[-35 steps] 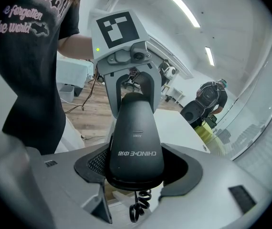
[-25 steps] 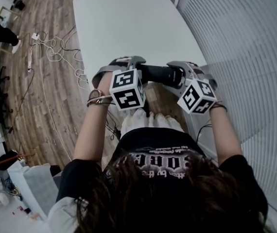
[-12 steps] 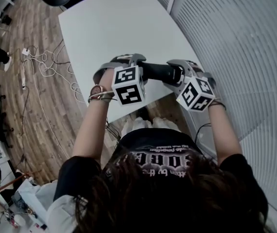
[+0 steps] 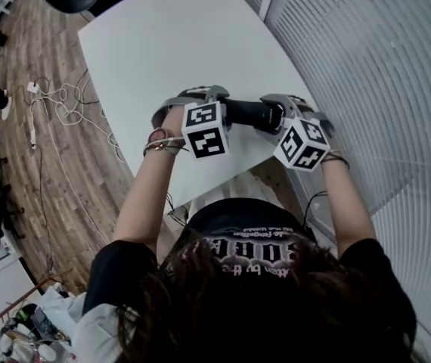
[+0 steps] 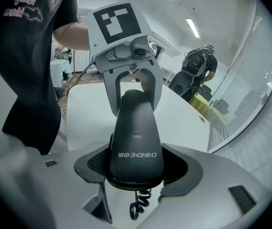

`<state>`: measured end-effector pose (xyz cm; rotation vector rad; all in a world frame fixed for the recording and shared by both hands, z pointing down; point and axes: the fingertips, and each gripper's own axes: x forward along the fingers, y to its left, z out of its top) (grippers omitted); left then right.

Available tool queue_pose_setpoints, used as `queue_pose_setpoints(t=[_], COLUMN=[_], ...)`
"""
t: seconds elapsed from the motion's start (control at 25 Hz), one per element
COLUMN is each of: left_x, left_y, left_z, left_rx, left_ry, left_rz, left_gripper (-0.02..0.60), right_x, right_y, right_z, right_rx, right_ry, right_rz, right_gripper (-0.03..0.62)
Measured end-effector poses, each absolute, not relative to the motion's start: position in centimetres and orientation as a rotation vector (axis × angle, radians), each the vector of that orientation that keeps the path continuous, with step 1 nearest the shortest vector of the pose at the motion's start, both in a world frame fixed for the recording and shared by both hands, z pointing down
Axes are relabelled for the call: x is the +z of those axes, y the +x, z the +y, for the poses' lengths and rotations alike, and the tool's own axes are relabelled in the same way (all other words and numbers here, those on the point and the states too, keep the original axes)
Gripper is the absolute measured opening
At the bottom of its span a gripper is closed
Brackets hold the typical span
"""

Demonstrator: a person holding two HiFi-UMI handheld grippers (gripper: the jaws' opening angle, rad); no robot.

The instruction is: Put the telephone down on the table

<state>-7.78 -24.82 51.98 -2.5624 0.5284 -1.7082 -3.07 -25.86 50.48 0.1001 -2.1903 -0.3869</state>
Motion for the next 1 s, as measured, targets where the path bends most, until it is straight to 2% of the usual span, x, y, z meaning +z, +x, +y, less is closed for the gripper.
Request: queue_pose_setpoints(t=[1.0], left_x=[58.8], left_y=[-7.9], left_z=[-21.8], left_rx=[-1.855], left_ry=[-2.617], left_rz=[0.375], left_gripper=[0.290], right_x=[57.3], right_y=[-3.1], right_z=[-23.2], right_rx=[-0.218], right_ry=[-0.014], right_rz=[-2.156], right_gripper=[0.301])
